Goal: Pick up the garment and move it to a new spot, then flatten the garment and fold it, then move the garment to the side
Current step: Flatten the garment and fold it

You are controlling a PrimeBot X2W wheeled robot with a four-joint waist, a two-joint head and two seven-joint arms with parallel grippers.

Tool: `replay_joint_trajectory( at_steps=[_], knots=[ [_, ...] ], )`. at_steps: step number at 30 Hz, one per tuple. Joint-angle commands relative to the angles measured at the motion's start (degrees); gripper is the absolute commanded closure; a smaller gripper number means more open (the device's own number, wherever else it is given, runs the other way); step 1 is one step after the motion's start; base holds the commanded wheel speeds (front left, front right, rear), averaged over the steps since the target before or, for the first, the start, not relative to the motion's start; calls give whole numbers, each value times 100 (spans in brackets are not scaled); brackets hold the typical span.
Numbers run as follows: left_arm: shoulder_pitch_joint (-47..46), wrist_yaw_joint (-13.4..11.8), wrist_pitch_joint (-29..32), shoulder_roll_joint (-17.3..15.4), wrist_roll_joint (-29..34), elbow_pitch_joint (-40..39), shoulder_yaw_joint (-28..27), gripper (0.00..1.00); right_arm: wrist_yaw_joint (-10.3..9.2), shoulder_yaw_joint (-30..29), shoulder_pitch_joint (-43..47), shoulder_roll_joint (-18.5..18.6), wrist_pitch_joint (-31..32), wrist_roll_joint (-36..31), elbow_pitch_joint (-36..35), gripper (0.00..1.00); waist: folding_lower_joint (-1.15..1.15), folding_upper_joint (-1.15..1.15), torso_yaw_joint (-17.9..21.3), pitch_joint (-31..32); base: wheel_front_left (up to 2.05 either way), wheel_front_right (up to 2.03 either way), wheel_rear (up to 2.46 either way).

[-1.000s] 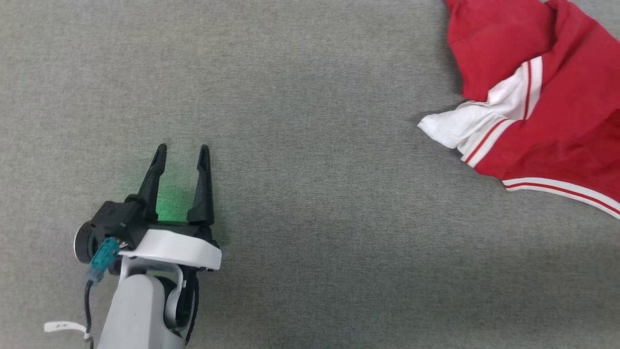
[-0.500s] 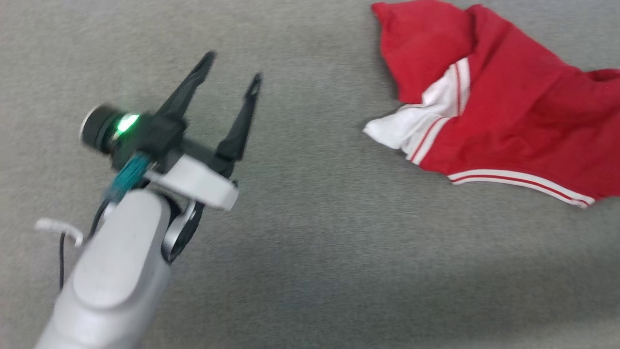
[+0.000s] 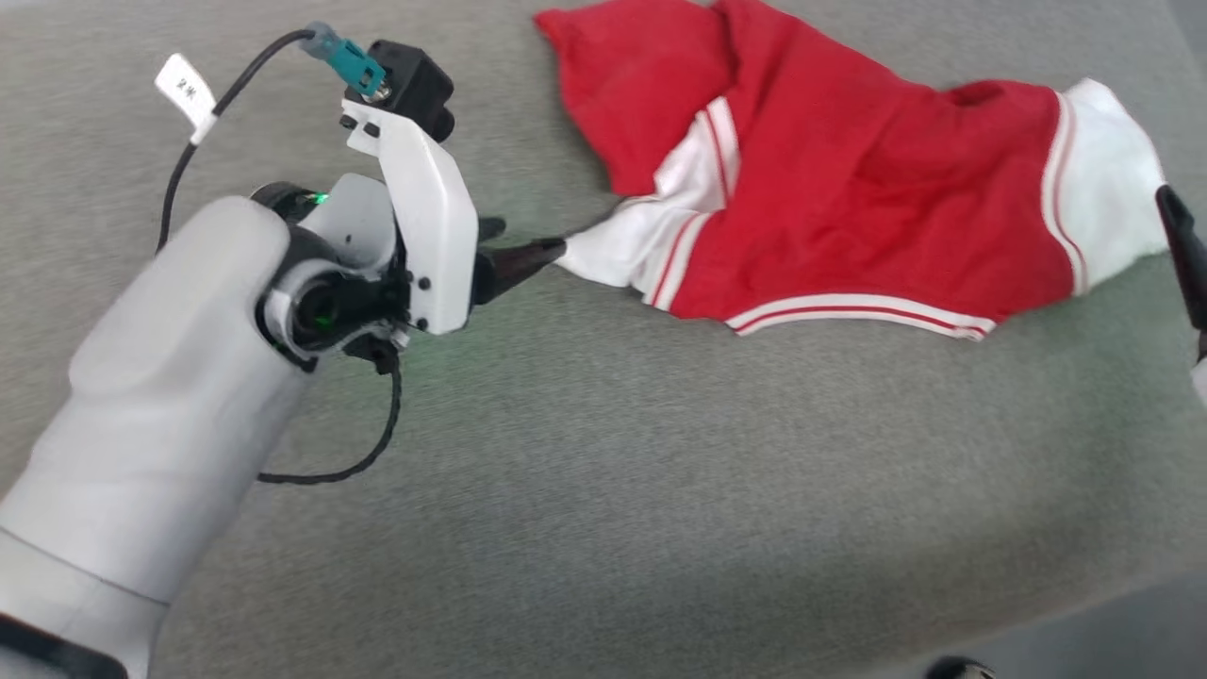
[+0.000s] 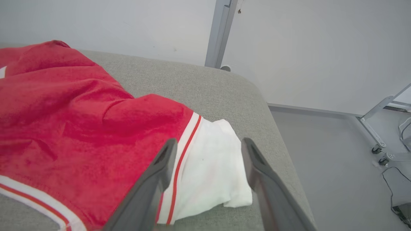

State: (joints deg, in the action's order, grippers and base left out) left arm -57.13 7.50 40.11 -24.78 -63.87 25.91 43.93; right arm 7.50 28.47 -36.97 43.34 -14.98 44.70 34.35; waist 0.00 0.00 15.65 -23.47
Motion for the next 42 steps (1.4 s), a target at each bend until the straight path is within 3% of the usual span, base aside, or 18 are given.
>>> replay_joint_trajectory(
  at_steps=[1, 4, 11, 12, 13, 14, 15, 16, 20, 25, 37, 42],
  knots=[
    [-129, -8, 151, 8, -120, 98, -12, 0, -2, -79, 89, -103, -25, -84, -50, 0, 0, 0, 176, -120, 0, 0, 0],
    [-259, -10, 608, 84, -424, 468, -20, 0, -2, -358, 274, -275, -24, -330, -171, 0, 0, 0, 322, -194, 0, 0, 0],
    [-337, -22, 1050, 299, -758, 957, -11, 0, -2, -840, 558, -642, 82, -731, -420, 0, 0, 0, 480, -320, 0, 0, 0],
    [-388, -24, 1095, 337, -696, 1053, 58, 9, -2, -953, 611, -729, 147, -819, -510, 0, 0, 0, 492, -354, 0, 0, 0],
    [-375, -21, 1123, 364, -694, 1102, 94, 43, -2, -1006, 631, -768, 189, -873, -564, 0, 0, 0, 493, -366, 0, 0, 0],
    [-364, -20, 1140, 385, -693, 1142, 116, 53, -2, -1055, 656, -805, 224, -926, -610, 0, 0, 0, 492, -373, 0, 0, 0],
    [-379, -17, 1153, 405, -694, 1186, 131, 81, -2, -1105, 685, -833, 252, -977, -661, 0, 0, 0, 488, -378, 0, 0, 0],
    [-399, -16, 1166, 424, -715, 1224, 137, 100, -2, -1149, 709, -852, 298, -1019, -724, 0, 0, 0, 481, -379, 0, 0, 0],
    [-471, -6, 991, 485, -757, 1269, 89, 100, -2, -1361, 800, -890, 407, -1196, -968, 0, 0, 0, 370, -304, 0, 0, 0],
    [-466, 1, 634, 297, -683, 1059, 47, 100, -2, -1581, 961, -906, 549, -1366, -1224, 0, 0, 0, 155, -141, 0, 0, 0],
    [592, -9, -161, -1181, -892, -41, -183, 100, -2, -2165, 1512, -924, 1117, -1701, -1993, 0, 0, 0, -671, 268, 0, 0, 0],
    [915, -293, -391, -1595, -789, 53, -306, 100, -2, -2234, 1630, -968, 1359, -1770, -2295, 0, 0, 0, -815, 285, 0, 0, 0]
  ],
)
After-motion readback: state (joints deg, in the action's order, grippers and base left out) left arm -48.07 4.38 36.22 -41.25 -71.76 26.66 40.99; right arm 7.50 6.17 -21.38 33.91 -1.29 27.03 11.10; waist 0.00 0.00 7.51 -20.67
